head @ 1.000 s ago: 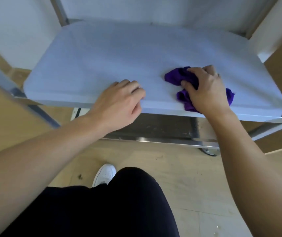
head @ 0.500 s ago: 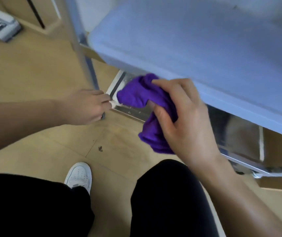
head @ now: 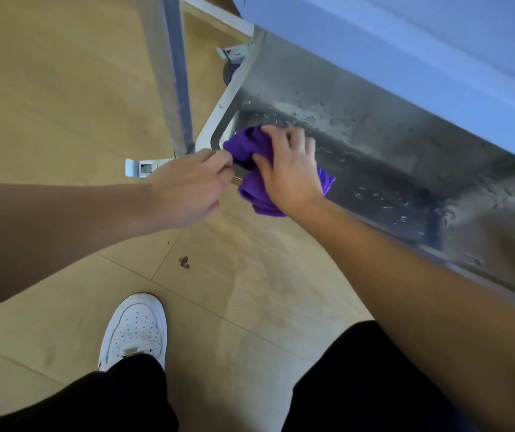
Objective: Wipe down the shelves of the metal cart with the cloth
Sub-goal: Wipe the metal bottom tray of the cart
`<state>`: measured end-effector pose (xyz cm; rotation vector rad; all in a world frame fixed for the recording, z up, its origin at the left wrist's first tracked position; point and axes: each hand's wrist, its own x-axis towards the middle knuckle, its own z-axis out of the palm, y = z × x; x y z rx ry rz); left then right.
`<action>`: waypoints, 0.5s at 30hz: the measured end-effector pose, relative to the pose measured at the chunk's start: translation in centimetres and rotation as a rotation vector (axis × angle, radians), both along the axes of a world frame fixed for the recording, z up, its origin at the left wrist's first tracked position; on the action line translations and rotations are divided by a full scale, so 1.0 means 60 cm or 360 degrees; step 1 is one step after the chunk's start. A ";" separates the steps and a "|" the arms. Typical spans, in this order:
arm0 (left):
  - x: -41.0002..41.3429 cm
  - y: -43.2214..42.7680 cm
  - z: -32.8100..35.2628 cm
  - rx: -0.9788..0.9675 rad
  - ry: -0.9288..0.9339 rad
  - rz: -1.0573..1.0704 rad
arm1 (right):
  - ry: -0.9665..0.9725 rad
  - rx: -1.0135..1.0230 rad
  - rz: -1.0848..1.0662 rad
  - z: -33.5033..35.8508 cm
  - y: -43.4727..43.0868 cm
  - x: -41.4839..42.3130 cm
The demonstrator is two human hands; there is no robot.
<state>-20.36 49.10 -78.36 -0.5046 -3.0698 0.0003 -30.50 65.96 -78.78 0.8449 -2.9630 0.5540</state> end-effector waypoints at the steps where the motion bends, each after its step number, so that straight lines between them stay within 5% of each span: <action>1: 0.002 0.000 -0.002 0.0039 0.0028 0.0020 | 0.0077 0.0046 0.0059 -0.013 -0.004 0.006; 4: 0.020 0.007 -0.009 0.0230 0.0108 0.0113 | 0.0230 0.0074 0.0188 -0.030 0.009 -0.009; 10: 0.030 -0.003 -0.011 0.0302 0.0051 0.0097 | 0.0046 -0.0177 -0.0018 -0.040 0.014 -0.076; 15: 0.030 -0.001 -0.014 0.0282 0.0057 0.0114 | 0.0013 -0.0187 0.0511 -0.038 -0.020 -0.043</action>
